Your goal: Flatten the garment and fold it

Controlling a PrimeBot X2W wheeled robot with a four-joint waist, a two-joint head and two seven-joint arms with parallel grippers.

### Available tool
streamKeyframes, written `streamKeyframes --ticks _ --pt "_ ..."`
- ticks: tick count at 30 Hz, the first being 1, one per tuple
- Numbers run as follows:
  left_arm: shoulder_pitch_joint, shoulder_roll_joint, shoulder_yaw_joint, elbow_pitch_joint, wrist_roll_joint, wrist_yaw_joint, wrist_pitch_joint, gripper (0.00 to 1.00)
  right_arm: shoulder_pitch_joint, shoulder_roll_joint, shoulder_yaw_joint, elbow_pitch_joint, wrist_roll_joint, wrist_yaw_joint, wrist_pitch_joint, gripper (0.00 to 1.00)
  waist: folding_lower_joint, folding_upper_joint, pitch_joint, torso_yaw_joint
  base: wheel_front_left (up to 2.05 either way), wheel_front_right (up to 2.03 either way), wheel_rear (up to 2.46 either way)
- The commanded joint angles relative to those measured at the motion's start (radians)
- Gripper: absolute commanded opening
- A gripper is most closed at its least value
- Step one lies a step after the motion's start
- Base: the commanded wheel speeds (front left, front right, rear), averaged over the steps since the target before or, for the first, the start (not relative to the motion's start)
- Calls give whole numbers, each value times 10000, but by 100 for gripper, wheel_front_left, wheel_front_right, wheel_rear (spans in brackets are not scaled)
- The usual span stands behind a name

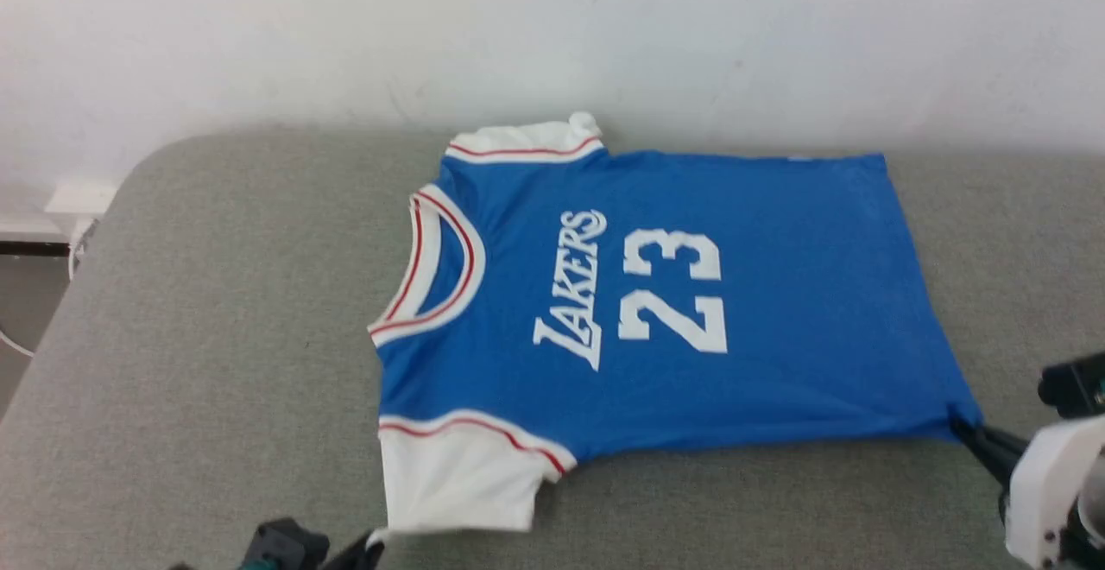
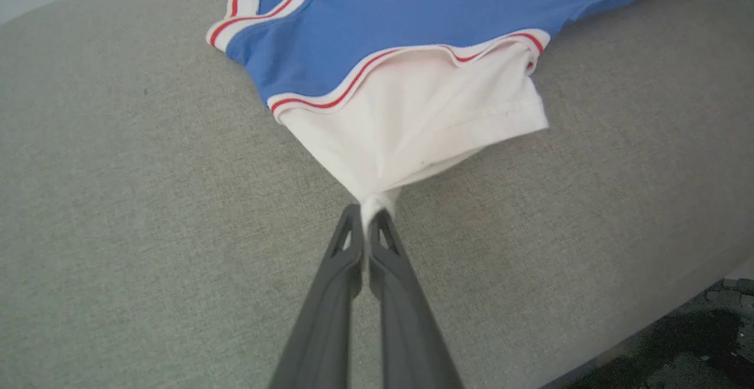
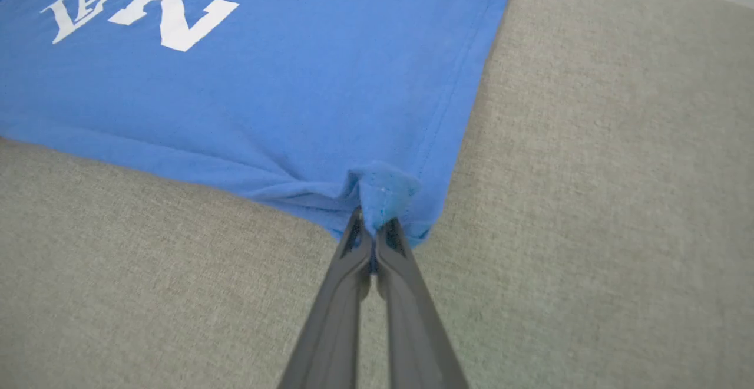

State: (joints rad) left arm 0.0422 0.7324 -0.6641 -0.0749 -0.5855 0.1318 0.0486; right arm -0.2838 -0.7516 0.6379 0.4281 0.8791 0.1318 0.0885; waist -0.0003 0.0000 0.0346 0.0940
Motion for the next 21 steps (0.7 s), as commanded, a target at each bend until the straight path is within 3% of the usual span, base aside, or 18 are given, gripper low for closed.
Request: streamKeyframes --ticks 1,4,11,16,21 --pt "273 62 -32 -134 -185 146 109 0 366 -110 -182 -135 171 -11 201 0 3 0 -268 136 0 0 0" --pt "822 104 -84 -456 -526 337 349 0 1193 -349 -618 -672 359 -11 627 0 3 0 -360 216 0 0 0" --pt "1720 462 -191 -1131 -1316 317 919 0 3206 -585 -1913 -1912 416 -11 1537 0 3 0 -508 369 0 0 0" --pt "1572 491 -86 -1507 -1158 356 692 0 3934 -167 -3204 -2755 263 -11 1753 0 3 0 -458 358 0 0 0" --pt "925 33 384 -1626 -1115 332 -161 0 3973 573 -4354 -3378 -38 -11 1998 0 3 0 -258 281 0 0 0"
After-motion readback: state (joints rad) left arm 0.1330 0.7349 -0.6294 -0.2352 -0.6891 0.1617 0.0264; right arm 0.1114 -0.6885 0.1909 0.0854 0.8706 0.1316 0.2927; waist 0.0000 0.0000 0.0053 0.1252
